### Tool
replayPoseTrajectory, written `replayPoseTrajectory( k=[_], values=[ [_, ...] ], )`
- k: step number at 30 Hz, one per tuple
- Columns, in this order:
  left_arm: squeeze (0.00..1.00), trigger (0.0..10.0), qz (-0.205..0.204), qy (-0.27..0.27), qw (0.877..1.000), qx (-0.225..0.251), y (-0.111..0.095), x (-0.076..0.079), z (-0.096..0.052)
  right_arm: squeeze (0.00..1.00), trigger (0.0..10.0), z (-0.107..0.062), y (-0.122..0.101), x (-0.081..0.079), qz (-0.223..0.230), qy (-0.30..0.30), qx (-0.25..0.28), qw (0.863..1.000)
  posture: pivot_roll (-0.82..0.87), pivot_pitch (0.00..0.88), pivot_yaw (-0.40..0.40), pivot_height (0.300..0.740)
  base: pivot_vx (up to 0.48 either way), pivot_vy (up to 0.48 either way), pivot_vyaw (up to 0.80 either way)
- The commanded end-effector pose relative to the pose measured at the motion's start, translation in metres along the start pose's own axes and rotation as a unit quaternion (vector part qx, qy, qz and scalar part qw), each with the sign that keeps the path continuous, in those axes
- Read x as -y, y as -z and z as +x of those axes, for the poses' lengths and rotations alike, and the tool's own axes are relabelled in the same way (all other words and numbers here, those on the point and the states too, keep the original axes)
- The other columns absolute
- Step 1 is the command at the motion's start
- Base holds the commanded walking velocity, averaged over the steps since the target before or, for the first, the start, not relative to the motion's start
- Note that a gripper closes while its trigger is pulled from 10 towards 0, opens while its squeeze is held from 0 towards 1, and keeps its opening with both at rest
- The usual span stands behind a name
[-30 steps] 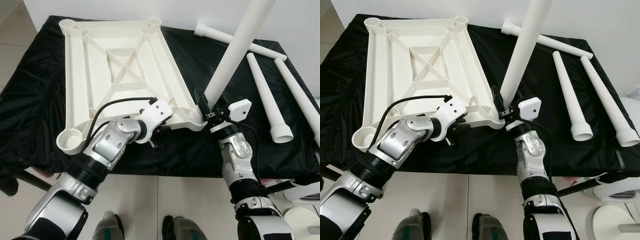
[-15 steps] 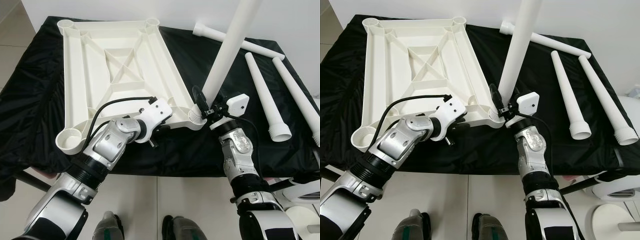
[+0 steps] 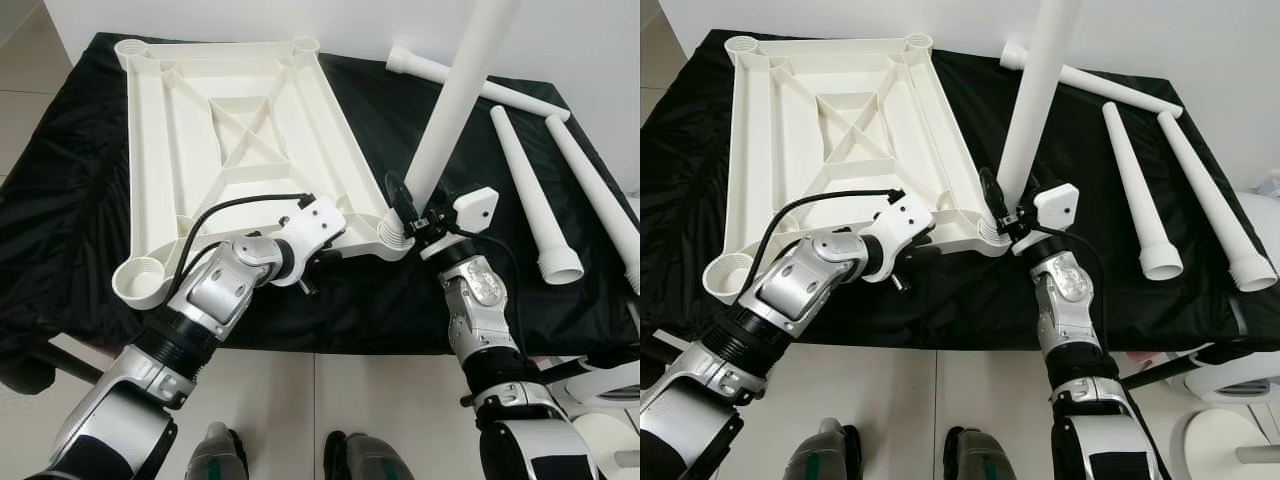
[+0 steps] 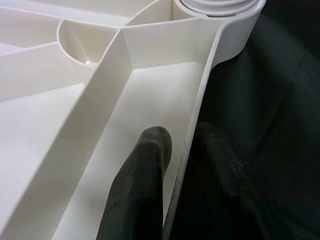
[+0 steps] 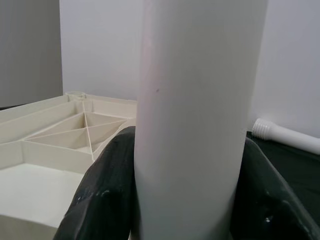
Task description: Building children table
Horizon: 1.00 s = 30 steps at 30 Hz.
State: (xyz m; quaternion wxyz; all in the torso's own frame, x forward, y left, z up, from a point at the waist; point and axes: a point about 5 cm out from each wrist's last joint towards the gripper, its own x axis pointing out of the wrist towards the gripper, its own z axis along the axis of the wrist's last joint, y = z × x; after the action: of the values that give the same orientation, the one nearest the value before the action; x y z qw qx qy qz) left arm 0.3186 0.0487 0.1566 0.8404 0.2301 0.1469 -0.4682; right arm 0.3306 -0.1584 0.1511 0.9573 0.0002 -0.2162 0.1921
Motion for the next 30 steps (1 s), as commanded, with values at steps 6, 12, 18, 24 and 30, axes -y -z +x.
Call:
replayPoseTrajectory(
  k=[6, 12, 18, 24, 30],
  values=[
    [0.0, 10.0, 0.026, -0.021, 0.999, 0.032, -0.017, -0.008, -0.012, 0.0, 10.0, -0.058, 0.049, 0.024, 0.019, 0.143, -0.146, 0.979, 0.03, 0.116, -0.035, 0.74, 0.0, 0.0, 0.0],
    [0.0, 10.0, 0.026, -0.022, 0.999, 0.032, -0.017, -0.008, -0.012, 0.0, 10.0, -0.058, 0.047, 0.027, 0.01, 0.161, -0.145, 0.976, 0.03, 0.117, -0.036, 0.74, 0.0, 0.0, 0.0],
    [0.0, 10.0, 0.024, -0.024, 0.999, 0.031, -0.016, -0.008, -0.012, 0.0, 10.0, -0.054, 0.044, 0.024, -0.002, 0.176, -0.135, 0.975, 0.03, 0.12, -0.041, 0.74, 0.0, 0.0, 0.0],
    [0.0, 10.0, 0.023, -0.025, 0.999, 0.032, -0.016, -0.009, -0.012, 0.0, 10.0, -0.053, 0.044, 0.016, -0.009, 0.185, -0.128, 0.974, 0.03, 0.119, -0.044, 0.74, 0.0, 0.0, 0.0],
    [0.0, 10.0, 0.023, -0.025, 0.999, 0.032, -0.017, -0.009, -0.012, 0.0, 10.0, -0.057, 0.048, 0.01, -0.002, 0.18, -0.135, 0.974, 0.03, 0.121, -0.04, 0.74, 0.0, 0.0, 0.0]
  ],
)
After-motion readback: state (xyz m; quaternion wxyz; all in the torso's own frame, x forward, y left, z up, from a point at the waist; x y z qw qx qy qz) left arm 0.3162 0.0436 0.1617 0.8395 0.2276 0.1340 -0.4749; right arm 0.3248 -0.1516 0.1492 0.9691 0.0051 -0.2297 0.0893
